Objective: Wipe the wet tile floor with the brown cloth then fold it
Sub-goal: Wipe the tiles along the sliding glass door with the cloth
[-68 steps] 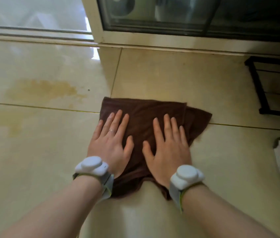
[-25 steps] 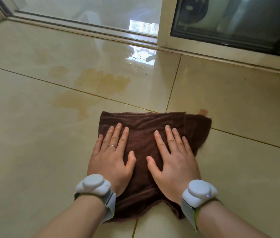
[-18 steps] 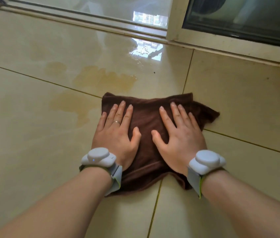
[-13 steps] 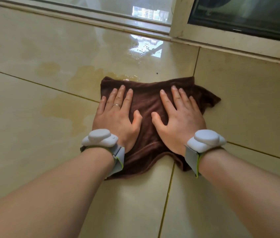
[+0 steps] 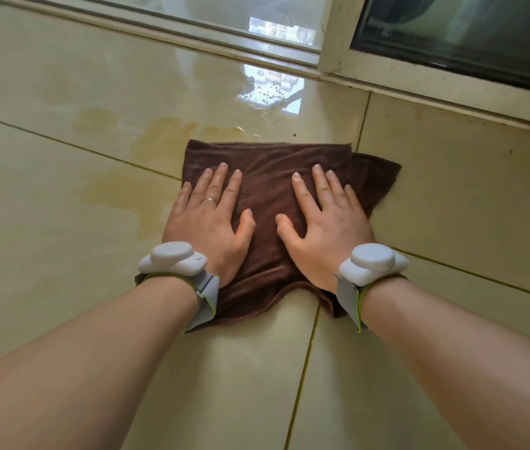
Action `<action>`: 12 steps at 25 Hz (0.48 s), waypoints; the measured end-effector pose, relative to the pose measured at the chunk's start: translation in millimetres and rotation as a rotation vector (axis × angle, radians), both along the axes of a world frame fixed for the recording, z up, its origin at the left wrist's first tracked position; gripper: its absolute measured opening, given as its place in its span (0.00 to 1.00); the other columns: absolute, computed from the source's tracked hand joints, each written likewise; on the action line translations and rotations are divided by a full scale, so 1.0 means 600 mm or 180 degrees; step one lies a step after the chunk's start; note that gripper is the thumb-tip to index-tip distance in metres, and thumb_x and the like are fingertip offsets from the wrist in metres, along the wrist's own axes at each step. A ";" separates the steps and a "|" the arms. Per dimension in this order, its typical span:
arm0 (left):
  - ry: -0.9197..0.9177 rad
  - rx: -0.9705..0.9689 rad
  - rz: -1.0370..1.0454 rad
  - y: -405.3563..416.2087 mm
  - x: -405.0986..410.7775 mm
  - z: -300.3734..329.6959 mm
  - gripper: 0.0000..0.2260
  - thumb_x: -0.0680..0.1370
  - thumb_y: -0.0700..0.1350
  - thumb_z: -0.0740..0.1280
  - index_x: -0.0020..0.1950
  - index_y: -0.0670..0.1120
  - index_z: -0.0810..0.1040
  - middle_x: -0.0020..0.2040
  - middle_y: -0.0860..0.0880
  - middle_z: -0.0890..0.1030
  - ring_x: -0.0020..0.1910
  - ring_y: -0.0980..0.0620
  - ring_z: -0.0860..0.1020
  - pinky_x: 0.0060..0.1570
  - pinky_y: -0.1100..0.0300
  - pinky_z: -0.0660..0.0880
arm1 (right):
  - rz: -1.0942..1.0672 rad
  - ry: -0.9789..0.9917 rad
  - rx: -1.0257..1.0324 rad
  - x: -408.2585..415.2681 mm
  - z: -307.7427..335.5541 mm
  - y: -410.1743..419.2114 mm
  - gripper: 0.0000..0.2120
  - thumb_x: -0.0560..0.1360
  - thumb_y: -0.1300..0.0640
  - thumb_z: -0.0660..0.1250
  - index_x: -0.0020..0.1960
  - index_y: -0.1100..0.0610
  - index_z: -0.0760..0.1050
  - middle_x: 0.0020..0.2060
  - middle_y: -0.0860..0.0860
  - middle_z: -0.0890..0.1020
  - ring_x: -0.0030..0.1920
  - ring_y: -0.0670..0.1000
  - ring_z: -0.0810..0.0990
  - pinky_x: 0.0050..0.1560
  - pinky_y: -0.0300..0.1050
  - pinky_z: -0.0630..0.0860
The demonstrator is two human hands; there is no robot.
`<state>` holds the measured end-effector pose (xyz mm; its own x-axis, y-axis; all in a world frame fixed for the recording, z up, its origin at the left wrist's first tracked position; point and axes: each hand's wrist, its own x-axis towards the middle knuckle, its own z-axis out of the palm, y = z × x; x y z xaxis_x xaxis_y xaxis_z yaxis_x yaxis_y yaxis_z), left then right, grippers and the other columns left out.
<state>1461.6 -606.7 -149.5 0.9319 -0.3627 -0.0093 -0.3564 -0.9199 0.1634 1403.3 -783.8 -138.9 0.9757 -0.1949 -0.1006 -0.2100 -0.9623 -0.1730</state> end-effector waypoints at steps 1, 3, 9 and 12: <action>0.0008 0.0004 -0.0008 0.010 -0.018 0.001 0.33 0.78 0.62 0.40 0.83 0.56 0.46 0.84 0.55 0.46 0.82 0.56 0.45 0.80 0.54 0.41 | 0.0034 -0.0026 0.0012 -0.020 -0.001 0.009 0.35 0.81 0.33 0.46 0.84 0.45 0.45 0.84 0.52 0.45 0.84 0.52 0.42 0.82 0.52 0.38; 0.0038 -0.0014 0.0013 0.030 -0.055 -0.001 0.34 0.77 0.62 0.39 0.83 0.56 0.47 0.83 0.55 0.46 0.82 0.56 0.45 0.80 0.53 0.41 | 0.0047 -0.0055 0.0060 -0.060 -0.002 0.029 0.37 0.78 0.32 0.43 0.84 0.45 0.46 0.84 0.52 0.46 0.84 0.52 0.43 0.82 0.52 0.38; 0.0025 -0.0025 0.0077 0.075 -0.143 0.003 0.32 0.79 0.62 0.42 0.83 0.55 0.50 0.83 0.55 0.49 0.82 0.56 0.46 0.79 0.54 0.40 | 0.0148 -0.0032 0.0132 -0.139 -0.001 0.066 0.38 0.77 0.31 0.41 0.84 0.43 0.43 0.84 0.49 0.42 0.83 0.48 0.38 0.81 0.50 0.35; 0.0017 -0.0037 0.0060 0.074 -0.137 0.000 0.32 0.79 0.61 0.43 0.83 0.56 0.49 0.83 0.55 0.49 0.82 0.56 0.46 0.79 0.54 0.41 | 0.0161 -0.0025 0.0101 -0.138 -0.001 0.062 0.37 0.77 0.31 0.40 0.84 0.42 0.43 0.84 0.48 0.42 0.83 0.47 0.37 0.81 0.49 0.34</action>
<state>1379.6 -562.1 -149.3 0.9385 -0.3450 -0.0102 -0.3380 -0.9246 0.1760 1320.5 -746.7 -139.5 0.9850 -0.1421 -0.0980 -0.1597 -0.9656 -0.2050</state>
